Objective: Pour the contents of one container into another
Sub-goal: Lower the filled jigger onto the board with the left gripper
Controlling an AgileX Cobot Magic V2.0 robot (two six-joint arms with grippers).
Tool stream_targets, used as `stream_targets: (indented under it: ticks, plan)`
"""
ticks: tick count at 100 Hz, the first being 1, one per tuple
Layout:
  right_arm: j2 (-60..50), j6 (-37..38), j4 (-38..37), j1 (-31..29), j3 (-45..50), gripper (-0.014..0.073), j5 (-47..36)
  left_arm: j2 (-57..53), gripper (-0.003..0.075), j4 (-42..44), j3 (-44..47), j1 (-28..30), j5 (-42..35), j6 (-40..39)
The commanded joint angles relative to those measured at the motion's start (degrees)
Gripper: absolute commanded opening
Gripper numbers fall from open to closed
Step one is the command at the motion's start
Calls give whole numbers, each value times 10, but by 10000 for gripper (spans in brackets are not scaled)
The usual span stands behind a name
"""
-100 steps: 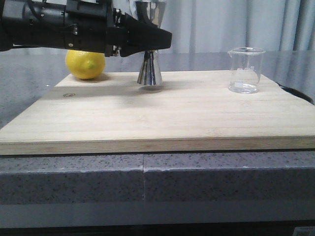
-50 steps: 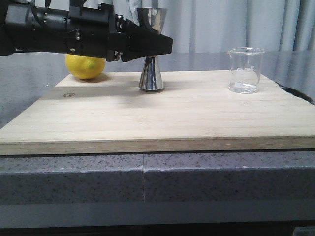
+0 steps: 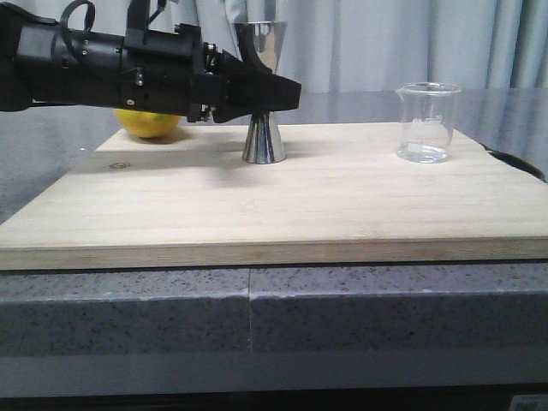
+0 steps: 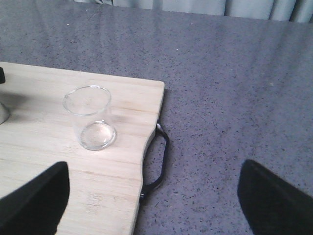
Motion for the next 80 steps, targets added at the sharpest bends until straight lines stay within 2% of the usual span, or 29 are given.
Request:
stream_targets:
  ticks: [1, 22, 32, 39, 46, 47, 58, 65, 80]
  plan:
    - [-2, -3, -7, -3, -15, 631, -38, -27, 216, -51, -18, 1, 66, -1]
    - [-2, -3, -7, -3, -15, 631, -38, -27, 217, -51, -18, 1, 68, -1]
    - [-2, -3, -7, -3, -15, 631, -38, -27, 244, -51, -18, 1, 68, -1]
    - [-2, -3, -7, -3, -15, 631, -38, -27, 310, -51, -18, 1, 68, 2]
    - [-2, -3, -7, -3, -15, 631, -38, -27, 411, -51, -18, 1, 68, 2]
    - [-2, -3, -7, -3, -15, 631, -38, -27, 443, -51, -18, 1, 68, 2]
    - [-2, -3, -7, -3, -15, 631, -38, -28, 575, -46, -18, 1, 68, 2]
    - [-2, -3, -7, -3, -15, 631, -38, -31, 607, -35, -18, 1, 62, 1]
    - [-2, -3, -7, -3, -15, 631, -38, -59, 607, 2, -18, 1, 21, -46]
